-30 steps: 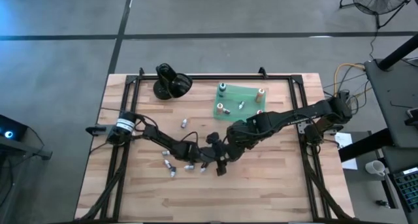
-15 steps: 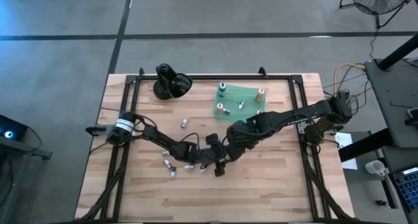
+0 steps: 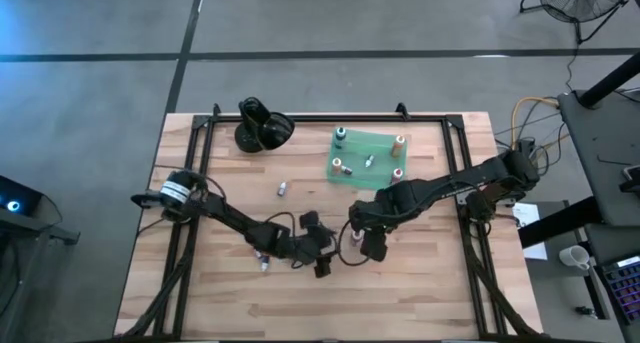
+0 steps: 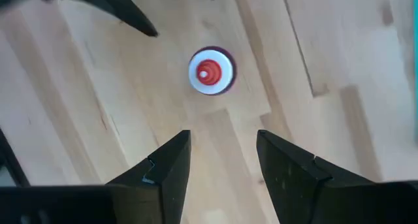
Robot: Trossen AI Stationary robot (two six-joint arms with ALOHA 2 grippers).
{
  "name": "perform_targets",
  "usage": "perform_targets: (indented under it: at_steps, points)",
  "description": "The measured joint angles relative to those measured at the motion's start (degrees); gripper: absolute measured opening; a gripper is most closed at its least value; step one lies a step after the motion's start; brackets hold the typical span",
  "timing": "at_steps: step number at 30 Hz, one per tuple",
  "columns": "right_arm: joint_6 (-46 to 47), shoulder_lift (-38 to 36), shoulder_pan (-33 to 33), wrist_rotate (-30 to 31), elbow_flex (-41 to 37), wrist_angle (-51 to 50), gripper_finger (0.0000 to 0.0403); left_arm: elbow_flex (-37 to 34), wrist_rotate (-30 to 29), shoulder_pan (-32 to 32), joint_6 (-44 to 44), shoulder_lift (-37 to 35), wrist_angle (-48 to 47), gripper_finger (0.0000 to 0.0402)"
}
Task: Pick & Place food coloring
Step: Put the large red food coloring bottle into the green bin
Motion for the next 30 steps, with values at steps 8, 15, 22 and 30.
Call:
perform_targets:
  at_steps: [8, 15, 22, 30]
  points:
    - [-12.0, 0.0, 0.0, 3.1, -1.1, 1.1, 0.0169, -6.8, -4.0, -4.5, -14.1, -6.6, -1.3, 0.0236]
    - [-12.3, 0.1, 0.4, 0.7, -4.1, 11.4, 0.0169, -11.6, -14.4, -8.8, -19.0, -15.5, -3.5, 0.0236]
    - [-13.0, 0.1, 0.3, 1.3, -4.2, 11.6, 0.0169, -14.5, -17.1, -10.6, -19.9, -24.9, -7.2, 0.0236]
    - [-13.1, 1.5, 0.3, 1.3, -4.5, 11.9, 0.0169, -18.1, -17.0, -10.9, -19.9, -33.7, -8.1, 0.0236]
